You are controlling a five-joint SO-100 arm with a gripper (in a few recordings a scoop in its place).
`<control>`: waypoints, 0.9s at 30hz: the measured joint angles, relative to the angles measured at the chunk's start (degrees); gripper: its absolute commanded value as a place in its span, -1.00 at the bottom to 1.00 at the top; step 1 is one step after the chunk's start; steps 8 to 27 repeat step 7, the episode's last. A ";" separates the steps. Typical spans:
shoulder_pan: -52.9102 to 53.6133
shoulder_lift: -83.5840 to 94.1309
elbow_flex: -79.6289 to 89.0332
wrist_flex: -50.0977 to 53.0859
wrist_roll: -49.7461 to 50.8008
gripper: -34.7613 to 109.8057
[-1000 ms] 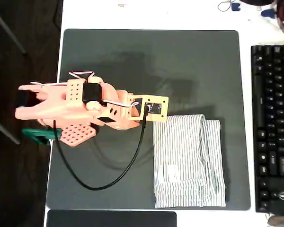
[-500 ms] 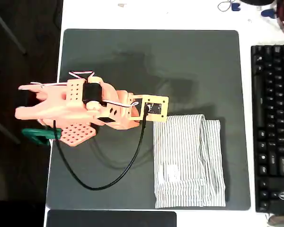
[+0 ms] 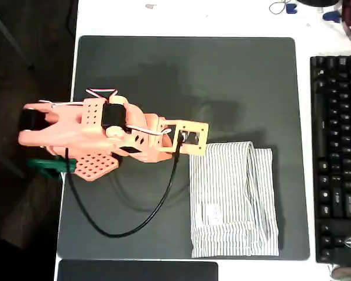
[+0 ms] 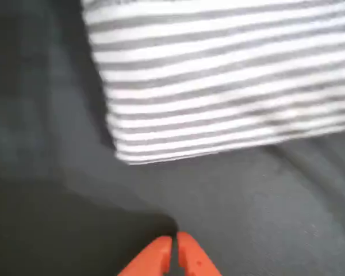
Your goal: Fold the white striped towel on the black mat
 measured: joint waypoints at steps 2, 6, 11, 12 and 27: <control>-0.26 0.00 0.00 0.00 0.00 -0.51; -0.97 0.00 0.00 0.00 0.00 -0.51; -1.23 0.00 0.00 0.00 0.00 -0.51; -1.23 0.00 0.00 0.00 0.00 -0.51; -1.23 0.00 0.00 0.00 0.00 -0.51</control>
